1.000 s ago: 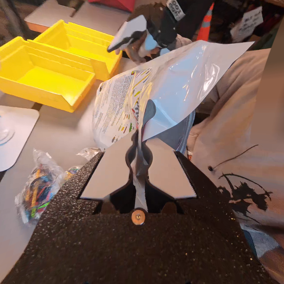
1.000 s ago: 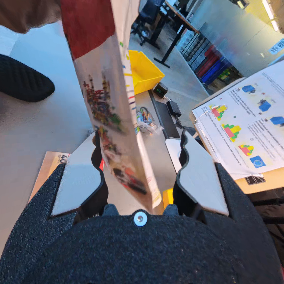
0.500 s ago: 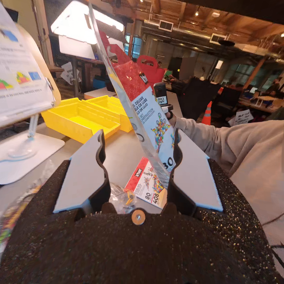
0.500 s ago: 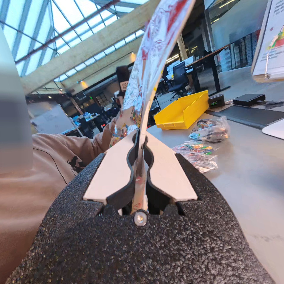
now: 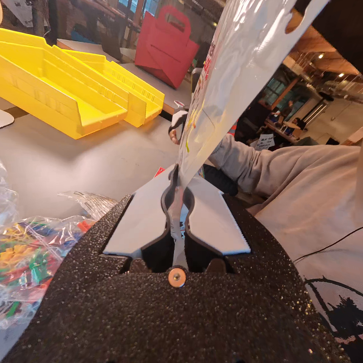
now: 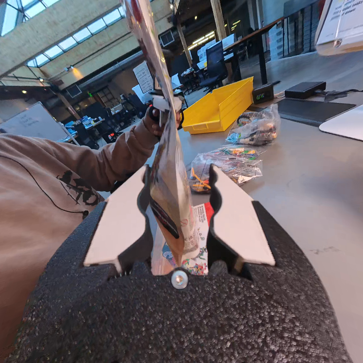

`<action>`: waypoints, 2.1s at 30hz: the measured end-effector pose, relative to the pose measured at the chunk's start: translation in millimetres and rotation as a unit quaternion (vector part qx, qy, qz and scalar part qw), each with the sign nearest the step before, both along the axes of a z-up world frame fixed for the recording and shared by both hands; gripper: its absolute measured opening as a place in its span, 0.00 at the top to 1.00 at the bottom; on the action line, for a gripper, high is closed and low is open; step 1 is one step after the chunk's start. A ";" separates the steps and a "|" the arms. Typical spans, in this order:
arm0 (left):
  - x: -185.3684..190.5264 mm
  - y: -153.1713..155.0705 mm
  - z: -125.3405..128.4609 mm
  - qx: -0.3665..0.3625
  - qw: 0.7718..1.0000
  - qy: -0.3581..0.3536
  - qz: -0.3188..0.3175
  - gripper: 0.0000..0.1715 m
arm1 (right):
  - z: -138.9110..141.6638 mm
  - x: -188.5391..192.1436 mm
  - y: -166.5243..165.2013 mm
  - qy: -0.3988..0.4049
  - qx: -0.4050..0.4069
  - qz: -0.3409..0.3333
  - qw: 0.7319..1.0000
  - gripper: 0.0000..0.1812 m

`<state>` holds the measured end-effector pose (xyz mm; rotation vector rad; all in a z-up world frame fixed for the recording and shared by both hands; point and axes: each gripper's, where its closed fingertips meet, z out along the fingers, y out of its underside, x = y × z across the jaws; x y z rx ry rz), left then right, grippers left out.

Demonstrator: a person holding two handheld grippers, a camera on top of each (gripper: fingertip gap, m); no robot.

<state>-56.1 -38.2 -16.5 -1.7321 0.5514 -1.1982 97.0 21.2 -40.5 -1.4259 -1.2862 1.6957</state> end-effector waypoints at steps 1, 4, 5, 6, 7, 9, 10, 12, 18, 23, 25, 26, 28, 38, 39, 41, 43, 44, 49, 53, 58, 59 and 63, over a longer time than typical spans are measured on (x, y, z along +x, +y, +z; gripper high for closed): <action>-1.8 -0.5 -0.2 -0.005 1.000 -0.022 -0.002 1.00 | -12.6 -2.1 -5.4 -0.017 0.003 0.012 1.000 0.63; -11.1 2.7 -2.9 -0.019 0.997 -0.069 0.005 1.00 | -60.3 -10.8 -38.3 -0.082 0.020 0.081 0.993 0.77; -17.5 5.6 -3.6 -0.022 0.997 -0.075 0.016 1.00 | -71.1 -11.4 -49.6 -0.095 0.032 0.105 0.989 0.86; -25.2 7.7 -5.3 -0.022 0.997 -0.073 0.027 1.00 | -74.5 -10.5 -56.1 -0.093 0.047 0.120 0.987 0.94; -33.8 10.4 -9.0 -0.022 0.997 -0.061 0.044 1.00 | -67.4 -9.6 -55.0 -0.074 0.043 0.118 0.989 0.97; -43.8 11.6 -16.1 -0.027 0.997 -0.049 0.058 1.00 | -49.1 -0.2 -40.1 -0.048 0.024 0.111 0.992 1.00; -45.7 13.3 -19.3 -0.030 0.996 -0.047 0.064 1.00 | -44.0 6.0 -31.3 -0.044 0.026 0.105 0.993 1.00; -45.1 17.0 -20.7 -0.027 0.995 -0.059 0.070 1.00 | -36.7 11.7 -24.1 -0.037 0.011 0.104 0.994 0.99; -66.9 30.7 -9.0 -0.018 0.982 -0.151 0.116 1.00 | -59.9 -9.9 -19.7 -0.037 -0.015 0.030 0.999 0.63; -86.8 47.1 -35.3 -0.089 0.961 -0.205 0.165 1.00 | -74.0 -23.0 12.8 -0.075 0.277 -0.126 0.950 0.63; -93.1 53.3 -52.4 -0.128 0.951 -0.212 0.182 1.00 | -66.2 -19.8 36.3 -0.082 0.446 -0.217 0.864 0.59; -94.9 55.6 -60.4 -0.146 0.947 -0.213 0.189 1.00 | -63.6 -18.5 37.1 -0.083 0.517 -0.227 0.821 0.59; -96.1 59.6 -75.0 -0.175 0.941 -0.207 0.203 1.00 | -68.1 -22.0 29.2 -0.093 0.619 -0.212 0.750 0.57; -101.2 62.0 -93.6 -0.202 0.942 -0.163 0.213 1.00 | -78.9 -51.6 -0.7 -0.065 0.739 -0.163 0.651 0.96; -106.6 60.7 -94.1 -0.198 0.944 -0.158 0.210 1.00 | -72.6 -46.7 -4.0 -0.056 0.722 -0.160 0.670 0.99; -106.4 57.2 -94.4 -0.193 0.951 -0.144 0.196 1.00 | -63.1 -36.6 -9.5 -0.043 0.666 -0.144 0.731 1.00; -98.0 55.8 -98.6 -0.197 0.954 -0.128 0.185 1.00 | -62.2 -29.3 -12.1 -0.042 0.623 -0.124 0.771 1.00; -95.5 55.4 -100.1 -0.204 0.954 -0.132 0.178 1.00 | -64.5 -26.4 -12.4 -0.046 0.600 -0.115 0.790 1.00; -93.6 57.5 -108.1 -0.222 0.948 -0.133 0.184 1.00 | -75.3 -30.9 -16.9 -0.059 0.624 -0.122 0.770 0.81; -92.7 57.1 -109.8 -0.220 0.949 -0.125 0.187 1.00 | -94.8 -51.8 -43.7 -0.076 0.702 -0.077 0.704 1.00; -94.2 55.3 -116.8 -0.215 0.953 -0.097 0.189 1.00 | -114.2 -52.4 -77.0 -0.082 0.630 0.015 0.772 0.99; -97.8 55.9 -116.0 -0.211 0.953 -0.096 0.197 1.00 | -107.8 -50.3 -83.3 -0.070 0.590 0.022 0.804 0.97; -114.8 47.7 -76.2 -0.146 0.963 -0.136 0.182 1.00 | -49.8 -33.9 -55.8 -0.015 0.432 -0.032 0.901 0.88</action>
